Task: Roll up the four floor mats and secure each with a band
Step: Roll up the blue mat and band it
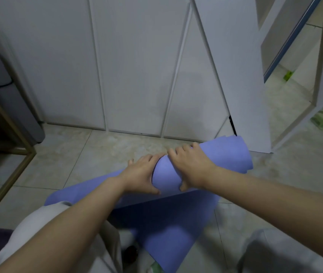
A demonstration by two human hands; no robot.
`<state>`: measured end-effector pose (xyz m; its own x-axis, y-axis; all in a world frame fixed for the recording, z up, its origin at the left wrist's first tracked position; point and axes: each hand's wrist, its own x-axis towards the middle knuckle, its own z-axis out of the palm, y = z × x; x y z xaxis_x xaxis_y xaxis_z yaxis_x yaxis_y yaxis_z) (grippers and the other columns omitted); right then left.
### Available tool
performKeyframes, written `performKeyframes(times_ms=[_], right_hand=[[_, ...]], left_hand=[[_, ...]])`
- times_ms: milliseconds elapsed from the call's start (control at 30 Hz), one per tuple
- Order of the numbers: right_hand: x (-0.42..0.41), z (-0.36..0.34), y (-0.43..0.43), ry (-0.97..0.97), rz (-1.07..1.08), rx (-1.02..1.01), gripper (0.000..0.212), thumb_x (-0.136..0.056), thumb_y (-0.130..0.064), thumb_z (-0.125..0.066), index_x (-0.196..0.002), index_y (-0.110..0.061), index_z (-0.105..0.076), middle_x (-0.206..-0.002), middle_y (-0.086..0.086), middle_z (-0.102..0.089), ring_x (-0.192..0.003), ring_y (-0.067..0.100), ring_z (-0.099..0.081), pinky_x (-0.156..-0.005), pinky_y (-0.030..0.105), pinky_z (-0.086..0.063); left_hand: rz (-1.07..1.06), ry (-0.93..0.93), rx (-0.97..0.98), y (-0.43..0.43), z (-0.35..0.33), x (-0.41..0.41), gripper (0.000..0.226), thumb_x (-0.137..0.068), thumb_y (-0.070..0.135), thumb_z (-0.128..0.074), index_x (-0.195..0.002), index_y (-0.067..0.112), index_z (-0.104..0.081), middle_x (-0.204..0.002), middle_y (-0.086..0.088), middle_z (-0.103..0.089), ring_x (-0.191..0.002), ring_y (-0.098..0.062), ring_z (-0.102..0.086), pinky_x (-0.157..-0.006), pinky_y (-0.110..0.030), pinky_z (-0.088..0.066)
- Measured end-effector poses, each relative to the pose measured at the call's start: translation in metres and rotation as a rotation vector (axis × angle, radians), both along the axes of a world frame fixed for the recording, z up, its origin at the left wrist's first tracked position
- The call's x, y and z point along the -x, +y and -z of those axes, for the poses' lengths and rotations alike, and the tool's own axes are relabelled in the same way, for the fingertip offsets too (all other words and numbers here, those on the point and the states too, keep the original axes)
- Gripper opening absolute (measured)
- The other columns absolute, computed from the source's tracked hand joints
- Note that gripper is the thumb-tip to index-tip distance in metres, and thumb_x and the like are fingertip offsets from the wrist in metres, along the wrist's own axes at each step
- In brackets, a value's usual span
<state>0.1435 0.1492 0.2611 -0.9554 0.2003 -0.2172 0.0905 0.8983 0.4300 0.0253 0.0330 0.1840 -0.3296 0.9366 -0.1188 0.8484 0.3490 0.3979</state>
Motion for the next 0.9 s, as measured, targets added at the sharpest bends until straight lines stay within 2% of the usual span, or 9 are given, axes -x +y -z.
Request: performKeyframes(times_ms=[133,200,367,467,567,700,767,833,900], right_hand=[[0.017,-0.008,0.003,-0.052,0.137,0.141,0.071,-0.061,-0.053,-0.078,-0.097,-0.016,-0.029,-0.095,0.001,-0.058,-0.078,0.024,-0.051,-0.068,0.032,-0.032],[0.021,-0.014,0.006,-0.104,0.241,0.218,0.075,-0.058,-0.060,-0.077,-0.099,-0.015,-0.031,-0.091,0.000,-0.058,-0.076,0.024,-0.052,-0.066,0.031,-0.036],[0.014,-0.028,0.015,-0.232,0.345,0.308,0.084,-0.058,-0.068,-0.074,-0.115,-0.016,-0.040,-0.097,-0.003,-0.057,-0.085,0.023,-0.055,-0.071,0.032,-0.043],[0.002,-0.024,0.012,-0.213,0.268,0.271,0.080,-0.065,-0.067,-0.069,-0.119,-0.015,-0.040,-0.105,0.001,-0.059,-0.092,0.025,-0.057,-0.071,0.032,-0.040],[-0.016,-0.006,-0.001,-0.110,0.057,0.053,0.078,-0.074,-0.056,-0.066,-0.128,-0.010,-0.035,-0.116,0.008,-0.050,-0.100,0.026,-0.051,-0.073,0.033,-0.029],[-0.031,0.013,-0.010,-0.091,-0.012,-0.150,0.100,-0.073,-0.047,-0.071,-0.142,-0.003,-0.013,-0.125,0.018,-0.036,-0.105,0.031,-0.043,-0.082,0.039,-0.034],[-0.032,0.015,-0.008,-0.090,-0.001,-0.146,0.101,-0.072,-0.044,-0.072,-0.142,-0.003,-0.012,-0.121,0.020,-0.038,-0.100,0.031,-0.043,-0.082,0.040,-0.035],[-0.031,0.015,-0.006,-0.084,0.005,-0.089,0.093,-0.070,-0.042,-0.073,-0.137,-0.004,-0.020,-0.108,0.016,-0.046,-0.084,0.026,-0.041,-0.073,0.037,-0.034],[-0.028,0.013,-0.002,-0.091,-0.007,-0.038,0.085,-0.069,-0.043,-0.073,-0.131,-0.006,-0.028,-0.104,0.012,-0.050,-0.080,0.025,-0.044,-0.069,0.035,-0.033]], left_hand=[[-0.050,0.135,0.029,-0.004,0.002,-0.010,0.123,-0.066,0.056,-0.075,-0.151,0.023,0.009,-0.149,-0.001,-0.020,-0.137,-0.021,-0.022,-0.111,-0.058,-0.014],[-0.062,0.185,0.002,-0.002,0.003,-0.012,0.123,-0.066,0.058,-0.073,-0.151,0.024,0.010,-0.149,-0.001,-0.020,-0.137,-0.020,-0.022,-0.111,-0.058,-0.011],[0.047,0.230,-0.078,0.004,0.001,-0.012,0.108,-0.067,0.062,-0.068,-0.150,0.027,-0.009,-0.138,0.006,-0.038,-0.125,-0.016,-0.039,-0.110,-0.053,-0.016],[0.094,0.259,-0.085,0.008,0.003,-0.011,0.102,-0.065,0.062,-0.069,-0.147,0.029,-0.018,-0.130,0.008,-0.045,-0.116,-0.015,-0.045,-0.106,-0.047,-0.021],[0.111,0.258,-0.043,0.010,0.001,-0.006,0.100,-0.063,0.062,-0.071,-0.145,0.031,-0.021,-0.130,0.008,-0.047,-0.115,-0.017,-0.047,-0.100,-0.043,-0.028],[0.131,0.193,-0.019,0.010,0.001,-0.005,0.100,-0.060,0.061,-0.074,-0.142,0.032,-0.023,-0.130,0.009,-0.049,-0.118,-0.014,-0.048,-0.097,-0.039,-0.033],[0.140,0.150,-0.016,0.011,0.003,-0.005,0.101,-0.060,0.062,-0.075,-0.142,0.033,-0.022,-0.131,0.010,-0.049,-0.120,-0.013,-0.047,-0.098,-0.038,-0.034],[0.146,0.104,-0.010,0.012,0.004,-0.004,0.102,-0.061,0.060,-0.076,-0.143,0.035,-0.021,-0.132,0.013,-0.049,-0.121,-0.012,-0.047,-0.097,-0.037,-0.033],[0.143,0.045,0.020,0.012,0.006,-0.004,0.103,-0.061,0.058,-0.077,-0.144,0.037,-0.019,-0.135,0.014,-0.048,-0.123,-0.012,-0.047,-0.098,-0.038,-0.034]])
